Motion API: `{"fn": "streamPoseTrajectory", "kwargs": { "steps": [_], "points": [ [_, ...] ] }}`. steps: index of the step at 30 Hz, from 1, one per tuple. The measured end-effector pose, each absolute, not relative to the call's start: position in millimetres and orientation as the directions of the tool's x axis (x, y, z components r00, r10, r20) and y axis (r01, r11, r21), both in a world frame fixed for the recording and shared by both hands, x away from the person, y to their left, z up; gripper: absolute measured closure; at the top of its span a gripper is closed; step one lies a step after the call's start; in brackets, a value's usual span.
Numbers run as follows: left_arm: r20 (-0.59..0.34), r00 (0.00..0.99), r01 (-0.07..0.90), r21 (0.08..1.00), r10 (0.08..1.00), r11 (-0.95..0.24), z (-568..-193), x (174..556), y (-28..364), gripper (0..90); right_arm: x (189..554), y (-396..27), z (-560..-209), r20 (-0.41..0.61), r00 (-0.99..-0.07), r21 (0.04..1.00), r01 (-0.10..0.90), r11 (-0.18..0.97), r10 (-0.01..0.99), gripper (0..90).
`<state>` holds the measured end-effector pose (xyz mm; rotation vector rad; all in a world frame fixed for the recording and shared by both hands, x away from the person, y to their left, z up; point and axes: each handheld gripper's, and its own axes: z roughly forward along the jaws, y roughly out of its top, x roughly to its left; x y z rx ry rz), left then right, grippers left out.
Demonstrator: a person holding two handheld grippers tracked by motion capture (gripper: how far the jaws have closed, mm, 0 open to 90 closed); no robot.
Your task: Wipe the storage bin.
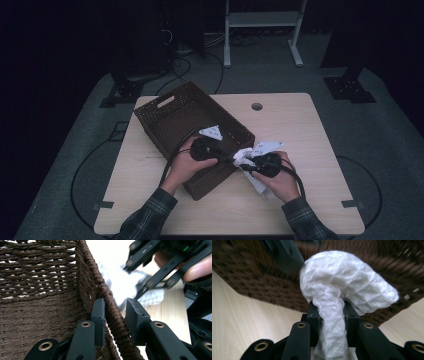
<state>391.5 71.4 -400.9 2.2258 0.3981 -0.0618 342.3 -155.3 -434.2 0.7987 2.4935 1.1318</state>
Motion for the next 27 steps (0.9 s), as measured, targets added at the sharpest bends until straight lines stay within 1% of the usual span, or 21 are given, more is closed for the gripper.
{"fn": "streamPoseTrajectory", "kwargs": {
  "steps": [13, 21, 27],
  "points": [
    [-0.180, 0.948, 0.306, 0.750, 0.264, -0.587, -401, 391, 71, 68.9, 350, -135, -474, -0.005, -0.824, 0.630, 0.437, 0.642, 0.566, 72.0],
    [-0.180, 0.948, 0.306, 0.750, 0.263, -0.587, -401, 391, 71, 68.9, 346, -135, -472, -0.007, -0.829, 0.633, 0.429, 0.645, 0.559, 72.1],
    [-0.175, 0.950, 0.300, 0.751, 0.260, -0.589, -401, 392, 72, 68.9, 338, -137, -459, -0.011, -0.838, 0.669, 0.399, 0.626, 0.546, 72.1]
  ]
}}
